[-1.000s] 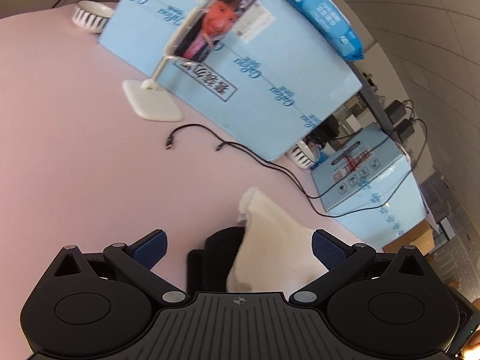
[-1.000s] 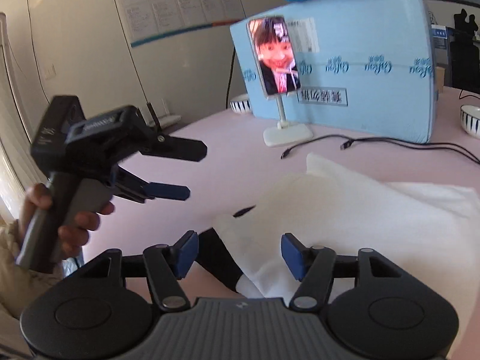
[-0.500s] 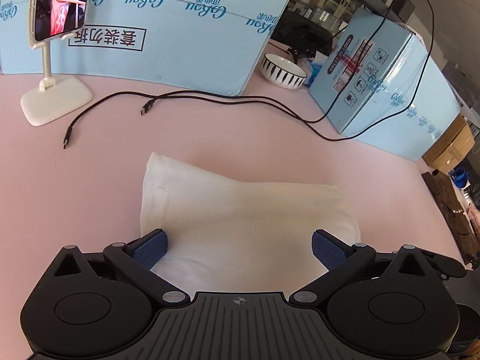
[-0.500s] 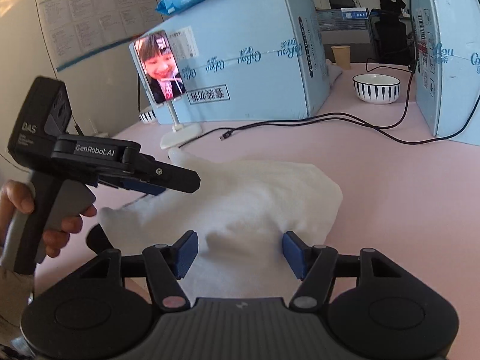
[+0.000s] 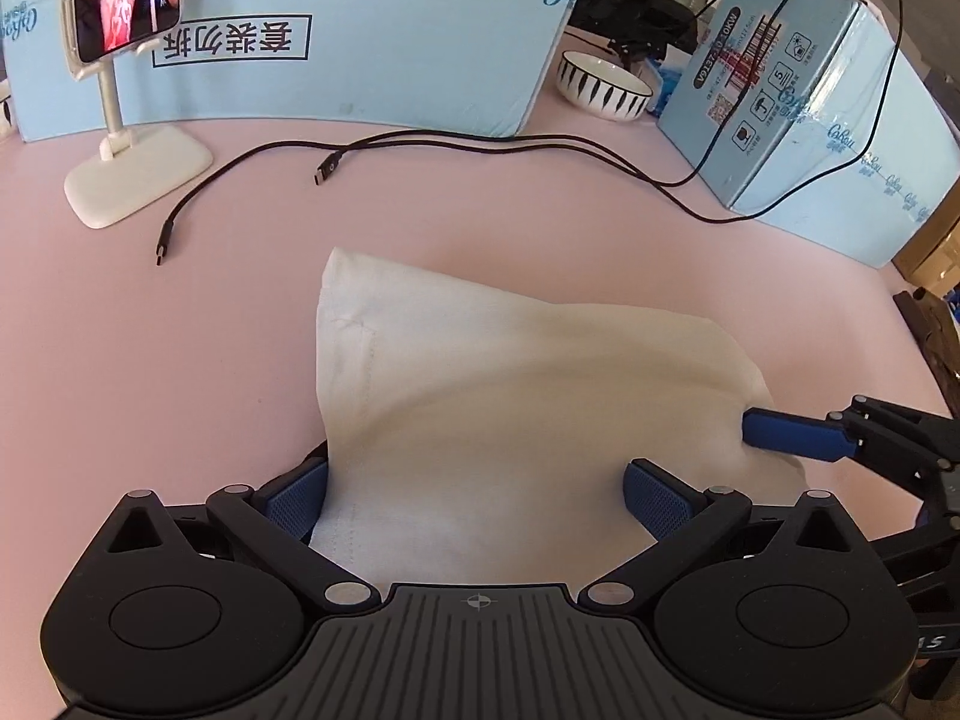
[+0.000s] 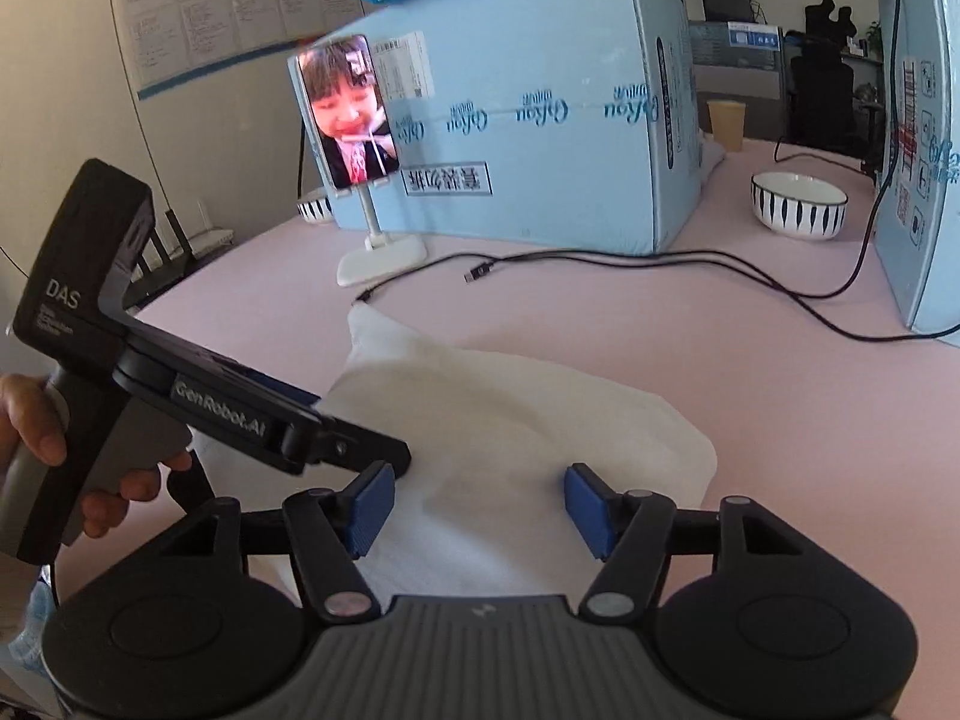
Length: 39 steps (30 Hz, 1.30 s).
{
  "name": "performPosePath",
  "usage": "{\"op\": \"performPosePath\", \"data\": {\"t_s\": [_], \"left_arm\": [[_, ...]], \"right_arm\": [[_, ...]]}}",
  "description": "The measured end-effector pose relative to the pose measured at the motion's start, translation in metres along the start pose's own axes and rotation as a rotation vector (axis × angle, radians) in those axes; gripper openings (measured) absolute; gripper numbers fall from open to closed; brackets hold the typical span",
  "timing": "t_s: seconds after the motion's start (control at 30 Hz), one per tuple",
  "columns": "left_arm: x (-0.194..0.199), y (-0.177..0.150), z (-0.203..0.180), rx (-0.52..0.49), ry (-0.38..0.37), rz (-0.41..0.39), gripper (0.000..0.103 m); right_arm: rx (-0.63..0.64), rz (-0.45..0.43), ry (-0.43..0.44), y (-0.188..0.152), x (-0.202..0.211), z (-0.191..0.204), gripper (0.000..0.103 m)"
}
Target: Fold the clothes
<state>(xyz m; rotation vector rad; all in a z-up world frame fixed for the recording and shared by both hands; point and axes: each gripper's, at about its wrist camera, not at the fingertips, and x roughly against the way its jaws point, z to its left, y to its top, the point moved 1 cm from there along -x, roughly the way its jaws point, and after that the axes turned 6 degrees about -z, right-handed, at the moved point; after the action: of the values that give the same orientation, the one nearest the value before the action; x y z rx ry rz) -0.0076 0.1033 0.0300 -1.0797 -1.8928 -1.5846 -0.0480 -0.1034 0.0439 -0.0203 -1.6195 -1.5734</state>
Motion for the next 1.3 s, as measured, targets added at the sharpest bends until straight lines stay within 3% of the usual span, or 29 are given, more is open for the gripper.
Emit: {"op": "performPosePath", "data": {"t_s": [0.1, 0.23, 0.33, 0.43, 0.57, 0.63, 0.97, 1.3], "left_arm": [[0.014, 0.005, 0.0, 0.012, 0.002, -0.005, 0.103], [0.068, -0.005, 0.01, -0.003, 0.02, -0.071, 0.103], [0.098, -0.023, 0.034, 0.11, 0.022, -0.081, 0.103], [0.108, -0.046, 0.062, 0.261, -0.026, -0.062, 0.103], [0.098, -0.073, 0.085, 0.4, -0.088, 0.004, 0.103], [0.091, -0.077, 0.086, 0.42, -0.105, 0.026, 0.103], [0.071, -0.07, 0.074, 0.365, -0.115, 0.042, 0.103], [0.056, -0.057, 0.071, 0.333, -0.177, 0.056, 0.103]], "right_arm": [[0.004, -0.027, -0.003, 0.011, 0.015, 0.002, 0.063], [-0.056, -0.095, 0.002, 0.025, 0.053, -0.013, 0.071], [-0.184, -0.08, 0.037, 0.019, 0.077, -0.042, 0.077], [-0.349, -0.042, 0.078, 0.002, 0.086, -0.073, 0.078], [-0.571, 0.038, 0.094, -0.032, 0.074, -0.109, 0.078], [-0.626, 0.068, 0.1, -0.044, 0.065, -0.115, 0.078], [-0.668, 0.065, 0.154, -0.052, 0.049, -0.112, 0.082], [-0.665, 0.058, 0.229, -0.044, 0.031, -0.107, 0.103]]}}
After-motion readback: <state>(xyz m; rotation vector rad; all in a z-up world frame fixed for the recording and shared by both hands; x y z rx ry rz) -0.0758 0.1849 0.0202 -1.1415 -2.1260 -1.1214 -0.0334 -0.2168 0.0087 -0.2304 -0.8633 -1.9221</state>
